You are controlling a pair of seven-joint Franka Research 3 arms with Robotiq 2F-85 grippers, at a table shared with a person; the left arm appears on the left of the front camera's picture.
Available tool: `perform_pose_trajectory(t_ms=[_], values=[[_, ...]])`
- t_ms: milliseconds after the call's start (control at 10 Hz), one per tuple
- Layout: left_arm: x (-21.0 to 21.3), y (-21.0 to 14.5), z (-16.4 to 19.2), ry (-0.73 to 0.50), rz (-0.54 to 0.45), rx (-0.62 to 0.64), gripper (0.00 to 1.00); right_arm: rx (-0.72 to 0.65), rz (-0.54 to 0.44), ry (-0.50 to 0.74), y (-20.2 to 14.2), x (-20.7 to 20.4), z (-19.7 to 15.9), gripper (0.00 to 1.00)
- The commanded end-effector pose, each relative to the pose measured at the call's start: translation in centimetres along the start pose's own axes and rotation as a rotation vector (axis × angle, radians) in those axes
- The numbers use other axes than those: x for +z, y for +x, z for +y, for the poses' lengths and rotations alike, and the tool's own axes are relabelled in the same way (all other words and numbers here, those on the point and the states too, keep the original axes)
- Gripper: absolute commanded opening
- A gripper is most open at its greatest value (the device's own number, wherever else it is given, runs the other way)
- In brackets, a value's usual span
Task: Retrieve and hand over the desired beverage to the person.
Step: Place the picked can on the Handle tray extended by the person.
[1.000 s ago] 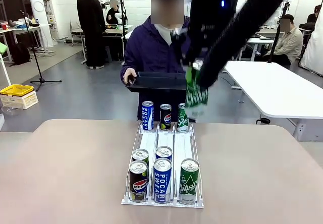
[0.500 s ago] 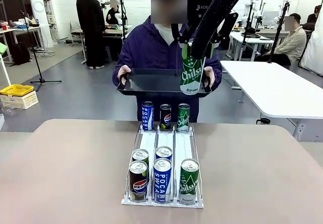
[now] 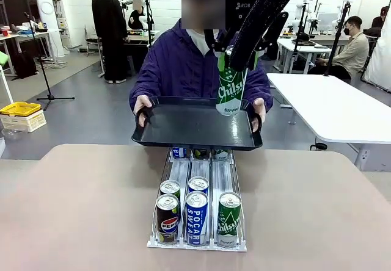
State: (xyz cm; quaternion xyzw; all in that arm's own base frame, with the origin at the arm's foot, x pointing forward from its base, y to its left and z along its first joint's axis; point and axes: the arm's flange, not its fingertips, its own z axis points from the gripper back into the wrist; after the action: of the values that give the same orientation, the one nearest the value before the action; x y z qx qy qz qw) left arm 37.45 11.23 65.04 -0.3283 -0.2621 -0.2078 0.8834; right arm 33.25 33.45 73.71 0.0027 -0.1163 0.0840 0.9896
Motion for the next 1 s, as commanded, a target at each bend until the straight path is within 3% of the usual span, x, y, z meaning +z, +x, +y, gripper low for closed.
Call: perform_pose_trajectory(t_ms=[0, 900], values=[[0.07, 0.04, -0.03, -0.017, -0.011, -0.012, 1.00, -0.016, -0.009, -0.007, -0.36, -0.08, -0.49, 0.53], [0.07, 0.04, -0.03, -0.017, -0.011, -0.012, 1.00, -0.016, -0.009, -0.007, -0.36, -0.08, -0.49, 0.53]])
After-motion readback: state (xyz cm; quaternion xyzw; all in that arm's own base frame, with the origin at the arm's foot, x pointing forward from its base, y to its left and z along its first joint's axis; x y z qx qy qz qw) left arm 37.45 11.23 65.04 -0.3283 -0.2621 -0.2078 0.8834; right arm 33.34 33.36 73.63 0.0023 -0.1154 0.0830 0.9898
